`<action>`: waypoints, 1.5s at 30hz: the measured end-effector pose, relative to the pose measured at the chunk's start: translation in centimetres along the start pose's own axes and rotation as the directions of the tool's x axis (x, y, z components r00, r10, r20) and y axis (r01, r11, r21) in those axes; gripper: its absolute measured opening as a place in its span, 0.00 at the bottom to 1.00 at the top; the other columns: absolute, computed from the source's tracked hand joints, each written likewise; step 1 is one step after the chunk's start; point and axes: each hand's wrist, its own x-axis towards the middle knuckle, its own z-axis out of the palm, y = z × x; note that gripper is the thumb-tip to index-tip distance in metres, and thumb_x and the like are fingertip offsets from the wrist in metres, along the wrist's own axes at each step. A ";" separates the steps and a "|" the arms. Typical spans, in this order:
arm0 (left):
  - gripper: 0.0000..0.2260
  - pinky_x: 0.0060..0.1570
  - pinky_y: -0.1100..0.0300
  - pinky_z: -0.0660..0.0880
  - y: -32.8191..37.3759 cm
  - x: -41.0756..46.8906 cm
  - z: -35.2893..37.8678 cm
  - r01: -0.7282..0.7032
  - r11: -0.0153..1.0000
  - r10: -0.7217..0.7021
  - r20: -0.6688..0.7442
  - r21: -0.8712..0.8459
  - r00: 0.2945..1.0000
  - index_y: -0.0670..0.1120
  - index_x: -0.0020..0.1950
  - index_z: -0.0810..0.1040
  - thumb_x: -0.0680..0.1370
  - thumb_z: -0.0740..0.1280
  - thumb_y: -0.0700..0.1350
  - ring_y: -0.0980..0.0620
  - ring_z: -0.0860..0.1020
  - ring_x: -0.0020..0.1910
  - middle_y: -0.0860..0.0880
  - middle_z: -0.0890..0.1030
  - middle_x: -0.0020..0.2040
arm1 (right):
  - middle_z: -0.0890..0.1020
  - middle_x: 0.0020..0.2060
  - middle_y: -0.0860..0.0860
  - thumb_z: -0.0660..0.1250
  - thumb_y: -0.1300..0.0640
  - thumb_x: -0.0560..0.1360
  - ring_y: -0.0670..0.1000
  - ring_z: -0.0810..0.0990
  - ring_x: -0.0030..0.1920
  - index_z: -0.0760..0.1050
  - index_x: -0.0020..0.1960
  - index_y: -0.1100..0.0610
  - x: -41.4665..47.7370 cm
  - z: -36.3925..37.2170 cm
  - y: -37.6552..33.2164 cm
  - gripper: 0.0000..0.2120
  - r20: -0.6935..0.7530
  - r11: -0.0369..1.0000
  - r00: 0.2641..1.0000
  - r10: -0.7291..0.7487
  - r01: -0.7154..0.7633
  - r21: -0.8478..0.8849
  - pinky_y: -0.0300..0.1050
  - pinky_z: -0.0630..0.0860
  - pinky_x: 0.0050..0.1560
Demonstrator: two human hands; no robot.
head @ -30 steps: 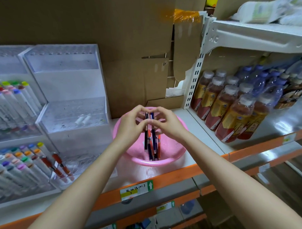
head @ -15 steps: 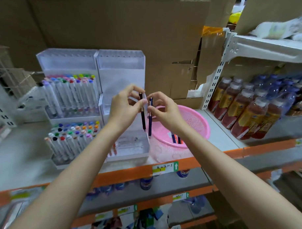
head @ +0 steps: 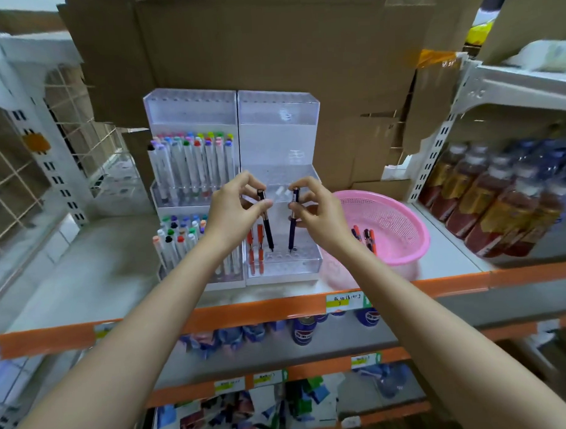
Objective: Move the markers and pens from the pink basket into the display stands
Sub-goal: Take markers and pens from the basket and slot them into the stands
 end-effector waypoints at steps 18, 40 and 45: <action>0.08 0.47 0.58 0.77 -1.8 -0.3 0.7 -0.034 0.999 0.027 0.165 0.042 0.986 0.52 0.47 0.74 0.73 0.73 0.44 0.56 0.80 0.45 0.51 0.81 0.44 | 0.80 0.40 0.52 0.66 0.63 0.77 0.53 0.82 0.41 0.73 0.55 0.51 -0.3 1.9 0.8 0.10 -0.063 1.000 0.998 -0.022 0.022 -0.004 0.59 0.80 0.44; 0.11 0.57 0.56 0.76 -2.9 -0.4 1.6 -0.076 0.981 0.006 0.366 0.177 0.930 0.51 0.52 0.70 0.76 0.69 0.40 0.55 0.79 0.57 0.50 0.82 0.52 | 0.80 0.40 0.54 0.66 0.64 0.77 0.54 0.81 0.40 0.73 0.57 0.52 -0.7 1.4 1.3 0.11 -0.040 0.999 0.998 -0.043 0.043 -0.014 0.57 0.79 0.44; 0.10 0.44 0.69 0.72 -3.1 -0.7 1.6 -0.138 0.965 0.045 0.375 0.224 0.926 0.48 0.52 0.72 0.75 0.70 0.41 0.56 0.80 0.49 0.51 0.83 0.49 | 0.79 0.40 0.53 0.65 0.64 0.77 0.52 0.81 0.41 0.73 0.56 0.49 -0.7 1.2 1.7 0.12 -0.049 0.999 0.998 -0.043 0.043 -0.010 0.56 0.80 0.45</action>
